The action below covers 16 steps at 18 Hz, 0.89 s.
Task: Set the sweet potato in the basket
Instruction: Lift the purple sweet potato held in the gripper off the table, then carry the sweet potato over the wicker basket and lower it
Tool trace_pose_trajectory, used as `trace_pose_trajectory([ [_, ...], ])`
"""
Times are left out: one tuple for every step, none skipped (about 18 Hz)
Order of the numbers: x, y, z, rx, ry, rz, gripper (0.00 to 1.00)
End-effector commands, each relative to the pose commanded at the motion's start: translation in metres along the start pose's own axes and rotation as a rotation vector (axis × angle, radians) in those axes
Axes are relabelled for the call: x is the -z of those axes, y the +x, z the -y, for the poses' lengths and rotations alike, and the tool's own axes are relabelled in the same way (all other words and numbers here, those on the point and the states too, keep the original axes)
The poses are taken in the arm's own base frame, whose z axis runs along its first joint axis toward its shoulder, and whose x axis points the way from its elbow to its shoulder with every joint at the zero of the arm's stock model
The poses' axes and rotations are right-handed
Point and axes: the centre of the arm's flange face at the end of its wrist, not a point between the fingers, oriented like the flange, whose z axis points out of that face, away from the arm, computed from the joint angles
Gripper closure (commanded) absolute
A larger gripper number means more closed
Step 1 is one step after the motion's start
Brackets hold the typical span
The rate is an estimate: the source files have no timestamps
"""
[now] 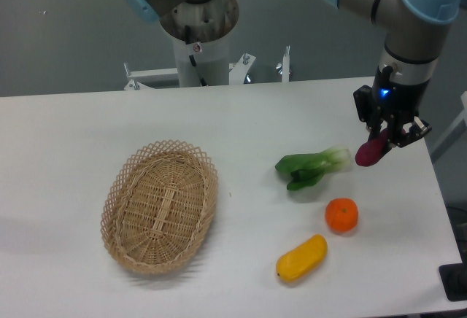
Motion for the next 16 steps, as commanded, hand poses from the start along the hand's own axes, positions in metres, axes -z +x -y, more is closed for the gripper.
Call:
trace_pose_trajectory([
  [-0.002, 0.001, 0.002, -0.003, 0.001, -0.003, 0.72],
  [0.0, 0.0, 0.002, -0.003, 0.0, 0.003, 0.72],
  [0.0, 0.0, 0.002, -0.002, -0.001, 0.006, 0.72],
  [0.001, -0.001, 0.003, -0.001, -0.004, 0.007, 0.72],
  [0.001, -0.001, 0.004, 0.007, -0.004, 0.007, 0.72],
  [0.001, -0.001, 0.004, 0.019, -0.004, 0.007, 0.72],
  [0.0, -0.001, 0.005, 0.03, -0.002, 0.005, 0.72],
  [-0.002, -0.002, 0.005, 0.047, 0.0, 0.004, 0.72],
  [-0.003, -0.001, 0.01, 0.06, 0.002, 0.003, 0.72],
  [-0.004, 0.0, 0.018, 0.071, 0.004, 0.002, 0.72],
  [-0.004, -0.001, 0.026, 0.082, 0.006, 0.002, 0.72],
  [-0.002, -0.001, 0.034, 0.092, 0.007, 0.005, 0.72],
  [-0.002, 0.002, 0.04, 0.102, 0.011, 0.004, 0.72],
  [-0.004, 0.006, 0.048, 0.108, 0.01, -0.002, 0.72],
  [-0.007, 0.01, 0.058, 0.119, 0.009, -0.009, 0.72],
  [-0.011, 0.015, 0.07, 0.141, 0.01, -0.021, 0.72],
])
